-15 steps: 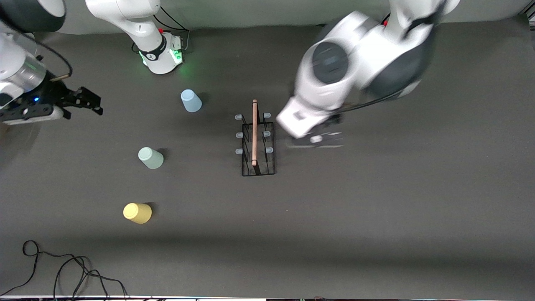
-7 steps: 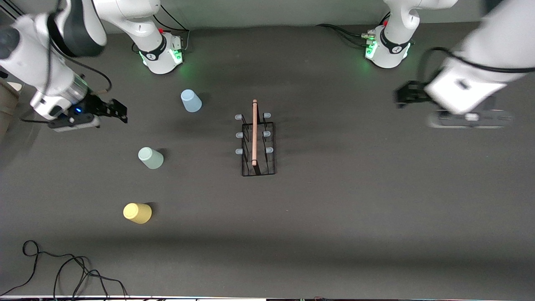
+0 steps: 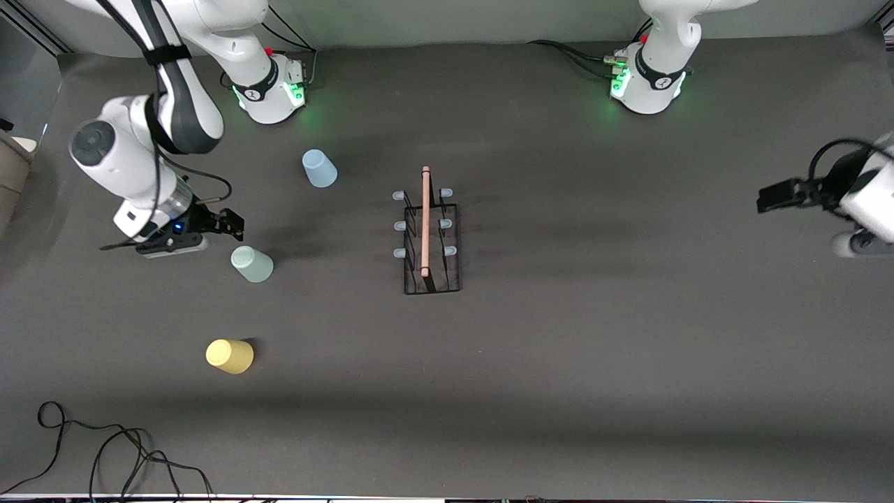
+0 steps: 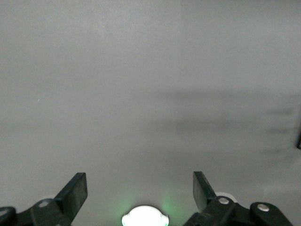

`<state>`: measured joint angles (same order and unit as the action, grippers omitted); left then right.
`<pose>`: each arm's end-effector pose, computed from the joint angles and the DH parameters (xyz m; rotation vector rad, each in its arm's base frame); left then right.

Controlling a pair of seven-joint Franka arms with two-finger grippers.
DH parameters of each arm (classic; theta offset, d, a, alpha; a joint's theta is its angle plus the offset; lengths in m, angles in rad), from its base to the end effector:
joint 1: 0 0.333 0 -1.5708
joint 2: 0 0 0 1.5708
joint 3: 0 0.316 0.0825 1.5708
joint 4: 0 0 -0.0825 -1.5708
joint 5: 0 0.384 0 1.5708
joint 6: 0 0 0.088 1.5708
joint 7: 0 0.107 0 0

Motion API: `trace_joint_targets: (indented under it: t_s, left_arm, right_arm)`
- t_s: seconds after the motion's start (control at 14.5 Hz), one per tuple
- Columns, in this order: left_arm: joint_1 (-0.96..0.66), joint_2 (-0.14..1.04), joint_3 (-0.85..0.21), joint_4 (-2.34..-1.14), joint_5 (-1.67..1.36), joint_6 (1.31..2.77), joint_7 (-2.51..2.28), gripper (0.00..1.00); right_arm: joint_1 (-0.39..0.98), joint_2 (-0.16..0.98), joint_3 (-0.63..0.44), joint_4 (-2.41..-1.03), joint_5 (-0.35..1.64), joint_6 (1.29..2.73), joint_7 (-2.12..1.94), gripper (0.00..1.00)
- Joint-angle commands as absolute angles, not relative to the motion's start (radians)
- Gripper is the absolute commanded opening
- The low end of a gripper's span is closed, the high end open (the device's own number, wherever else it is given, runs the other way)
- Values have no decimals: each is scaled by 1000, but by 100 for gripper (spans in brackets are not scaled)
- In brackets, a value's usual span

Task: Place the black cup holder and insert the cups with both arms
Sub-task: 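Grasp the pale green cup with the right gripper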

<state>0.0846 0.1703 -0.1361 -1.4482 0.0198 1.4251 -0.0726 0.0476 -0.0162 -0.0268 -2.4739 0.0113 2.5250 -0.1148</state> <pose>0.5875 -0.0212 0.5734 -3.1184 -0.0340 0.2998 0.4788 0.0099 0.3039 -3.1294 -0.1983 -0.1060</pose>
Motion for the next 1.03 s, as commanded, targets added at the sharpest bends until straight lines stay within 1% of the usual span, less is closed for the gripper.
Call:
trace_joint_targets:
  t_s: [0.0,0.14,0.28,0.55,0.62,0.69,0.83,0.9,0.96]
  left_arm:
    - [91,61,-149,-1632,37,1523,-63,100]
    - [91,55,-149,-1631,35,1508,-48,100]
    - [92,52,-149,-1628,34,1502,-40,100]
    - [92,51,-149,-1628,21,1506,-29,100]
    - [92,51,-149,-1629,21,1515,-29,100]
    - [91,51,-149,-1629,21,1520,-29,100]
    - [91,49,-149,-1629,23,1517,-29,100]
    - [92,49,-149,-1629,23,1514,-29,100]
    - [92,49,-149,-1629,21,1514,-31,100]
  right_arm:
    - [58,56,-31,-2470,12,2620,-137,100]
    - [58,115,-29,-2470,14,2690,-137,100]
    - [58,159,-29,-2470,14,2732,-135,100]
    - [58,195,-28,-2468,17,2741,-133,100]
    - [60,202,-28,-2467,17,2731,-126,97]
    - [61,204,-28,-2467,17,2718,-124,86]
    - [60,199,-29,-2462,17,2692,-124,52]
    - [60,192,-29,-2457,18,2686,-123,37]
    - [60,181,-29,-2445,18,2669,-123,27]
